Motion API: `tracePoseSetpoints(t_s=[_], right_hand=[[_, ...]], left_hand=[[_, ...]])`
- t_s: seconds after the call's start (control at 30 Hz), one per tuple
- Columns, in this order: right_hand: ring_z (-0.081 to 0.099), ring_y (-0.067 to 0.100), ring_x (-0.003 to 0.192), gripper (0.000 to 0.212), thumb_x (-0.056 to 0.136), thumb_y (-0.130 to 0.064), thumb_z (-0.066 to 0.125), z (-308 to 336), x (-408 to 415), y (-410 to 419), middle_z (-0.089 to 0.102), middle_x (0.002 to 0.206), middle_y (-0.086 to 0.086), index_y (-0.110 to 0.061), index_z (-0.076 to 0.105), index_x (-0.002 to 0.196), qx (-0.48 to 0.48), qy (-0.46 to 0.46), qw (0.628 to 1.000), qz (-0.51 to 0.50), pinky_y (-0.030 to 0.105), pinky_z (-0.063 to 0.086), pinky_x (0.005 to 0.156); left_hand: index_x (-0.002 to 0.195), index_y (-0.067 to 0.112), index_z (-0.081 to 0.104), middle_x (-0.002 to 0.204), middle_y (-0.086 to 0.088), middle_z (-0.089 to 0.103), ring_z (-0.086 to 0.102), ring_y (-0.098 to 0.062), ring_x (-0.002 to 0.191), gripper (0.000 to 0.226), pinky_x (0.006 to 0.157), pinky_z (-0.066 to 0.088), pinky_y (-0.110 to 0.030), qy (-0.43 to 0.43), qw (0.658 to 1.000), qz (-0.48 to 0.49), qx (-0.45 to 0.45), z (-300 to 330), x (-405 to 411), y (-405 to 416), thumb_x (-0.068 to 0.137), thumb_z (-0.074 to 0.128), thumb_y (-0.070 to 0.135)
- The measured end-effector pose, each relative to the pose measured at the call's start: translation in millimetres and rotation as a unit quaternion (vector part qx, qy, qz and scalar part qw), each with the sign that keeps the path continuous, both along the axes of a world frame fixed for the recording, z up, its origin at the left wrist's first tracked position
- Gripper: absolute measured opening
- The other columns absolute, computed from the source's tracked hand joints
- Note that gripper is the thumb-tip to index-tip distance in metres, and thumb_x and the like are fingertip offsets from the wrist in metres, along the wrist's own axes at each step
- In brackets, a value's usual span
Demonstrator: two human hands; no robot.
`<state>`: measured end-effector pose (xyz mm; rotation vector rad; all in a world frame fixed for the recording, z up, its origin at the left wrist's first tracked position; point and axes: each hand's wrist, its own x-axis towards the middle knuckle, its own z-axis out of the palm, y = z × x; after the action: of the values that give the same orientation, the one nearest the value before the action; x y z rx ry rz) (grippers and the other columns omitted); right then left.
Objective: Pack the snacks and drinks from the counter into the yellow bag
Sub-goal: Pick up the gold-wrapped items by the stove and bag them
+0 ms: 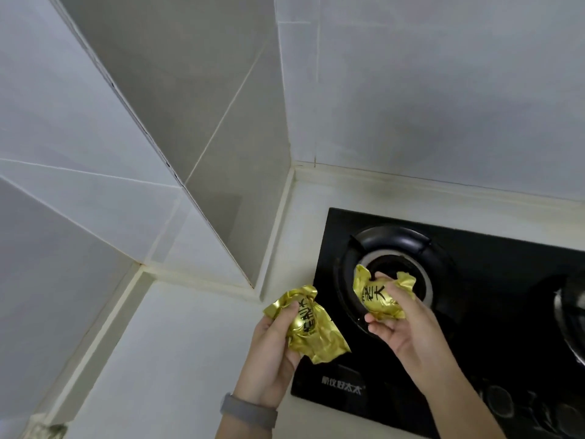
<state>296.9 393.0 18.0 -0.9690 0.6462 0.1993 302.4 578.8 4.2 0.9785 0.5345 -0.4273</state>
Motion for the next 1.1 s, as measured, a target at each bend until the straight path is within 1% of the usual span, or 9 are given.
tracePoseSetpoints(t_s=[0.2, 0.3, 0.47, 0.57, 0.67, 0.73, 0.87, 1.0, 1.1], right_hand=[[0.06, 0.02, 0.063, 0.037, 0.073, -0.03, 0.064, 12.1, -45.8, -35.9, 0.068, 0.089, 0.012, -0.017, 0.069, 0.107, -0.022, -0.014, 0.998, -0.061, 0.033, 0.053, 0.066], [0.06, 0.019, 0.062, 0.026, 0.082, -0.027, 0.062, 18.5, -71.8, -56.5, 0.069, 0.088, 0.009, -0.019, 0.07, 0.105, -0.022, -0.019, 0.996, -0.088, 0.027, 0.055, 0.057], [0.06, 0.019, 0.063, 0.026, 0.086, -0.025, 0.06, 25.7, -120.5, -92.4, 0.067, 0.091, 0.009, -0.018, 0.067, 0.11, -0.046, -0.019, 0.99, -0.129, 0.025, 0.056, 0.055], [0.06, 0.02, 0.065, 0.026, 0.086, -0.025, 0.061, 29.4, -151.9, -114.3, 0.066, 0.091, 0.009, -0.019, 0.067, 0.11, -0.058, -0.021, 0.987, -0.15, 0.029, 0.056, 0.064], [0.06, 0.02, 0.064, 0.025, 0.086, -0.025, 0.061, 35.1, -182.1, -136.5, 0.066, 0.09, 0.009, -0.019, 0.068, 0.109, -0.067, -0.016, 0.982, -0.174, 0.034, 0.052, 0.069], [0.061, 0.019, 0.061, 0.024, 0.086, -0.026, 0.062, 39.7, -204.2, -151.4, 0.066, 0.089, 0.008, -0.021, 0.069, 0.108, -0.077, -0.012, 0.979, -0.186, 0.032, 0.054, 0.065], [0.06, 0.021, 0.061, 0.024, 0.085, -0.026, 0.062, 48.0, -255.0, -181.6, 0.064, 0.087, 0.008, -0.02, 0.069, 0.108, -0.085, -0.018, 0.973, -0.216, 0.027, 0.055, 0.056], [0.057, 0.022, 0.059, 0.027, 0.082, -0.023, 0.066, 54.2, -304.8, -211.6, 0.06, 0.083, 0.01, -0.015, 0.068, 0.108, -0.086, -0.02, 0.964, -0.25, 0.024, 0.053, 0.049], [0.058, 0.022, 0.06, 0.026, 0.081, -0.023, 0.068, 57.3, -336.7, -234.5, 0.062, 0.083, 0.009, -0.014, 0.068, 0.106, -0.099, -0.022, 0.957, -0.27, 0.025, 0.052, 0.05]], left_hand=[[0.103, 0.006, 0.068, 0.097, -0.014, 0.068, 0.064, -0.025, 0.089, 0.023, 0.086, 0.051, -0.039, -0.008, 0.996, -0.088, 0.003, 14.7, -26.0, -34.9, 0.089, 0.055, 0.018], [0.097, 0.01, 0.071, 0.094, -0.012, 0.068, 0.065, -0.022, 0.085, 0.021, 0.081, 0.053, -0.036, -0.025, 0.991, -0.131, 0.005, 23.2, -38.9, -55.5, 0.089, 0.055, 0.02], [0.103, 0.01, 0.07, 0.098, -0.014, 0.066, 0.063, -0.023, 0.089, 0.022, 0.088, 0.051, -0.041, -0.033, 0.984, -0.176, 0.008, 36.1, -64.0, -89.6, 0.089, 0.057, 0.021], [0.106, 0.009, 0.068, 0.101, -0.014, 0.065, 0.062, -0.025, 0.093, 0.023, 0.091, 0.049, -0.043, -0.032, 0.981, -0.19, 0.01, 42.3, -82.5, -110.4, 0.089, 0.057, 0.021], [0.101, 0.011, 0.071, 0.097, -0.012, 0.068, 0.063, -0.025, 0.091, 0.021, 0.091, 0.049, -0.045, -0.039, 0.978, -0.205, 0.013, 48.5, -106.3, -134.2, 0.089, 0.056, 0.019], [0.1, 0.01, 0.071, 0.096, -0.014, 0.069, 0.064, -0.026, 0.09, 0.021, 0.092, 0.048, -0.047, -0.039, 0.975, -0.218, 0.013, 51.9, -124.4, -151.1, 0.089, 0.055, 0.019], [0.106, 0.008, 0.068, 0.105, -0.019, 0.066, 0.061, -0.032, 0.099, 0.024, 0.097, 0.044, -0.052, -0.041, 0.965, -0.258, 0.011, 54.6, -161.3, -190.9, 0.089, 0.056, 0.02], [0.112, 0.002, 0.062, 0.1, -0.017, 0.063, 0.06, -0.028, 0.093, 0.029, 0.084, 0.051, -0.04, -0.027, 0.959, -0.281, -0.01, 53.6, -197.5, -234.7, 0.089, 0.056, 0.018], [0.111, 0.001, 0.063, 0.101, -0.018, 0.064, 0.061, -0.029, 0.092, 0.028, 0.086, 0.05, -0.041, -0.013, 0.955, -0.296, -0.019, 53.3, -221.7, -265.7, 0.089, 0.056, 0.017]])
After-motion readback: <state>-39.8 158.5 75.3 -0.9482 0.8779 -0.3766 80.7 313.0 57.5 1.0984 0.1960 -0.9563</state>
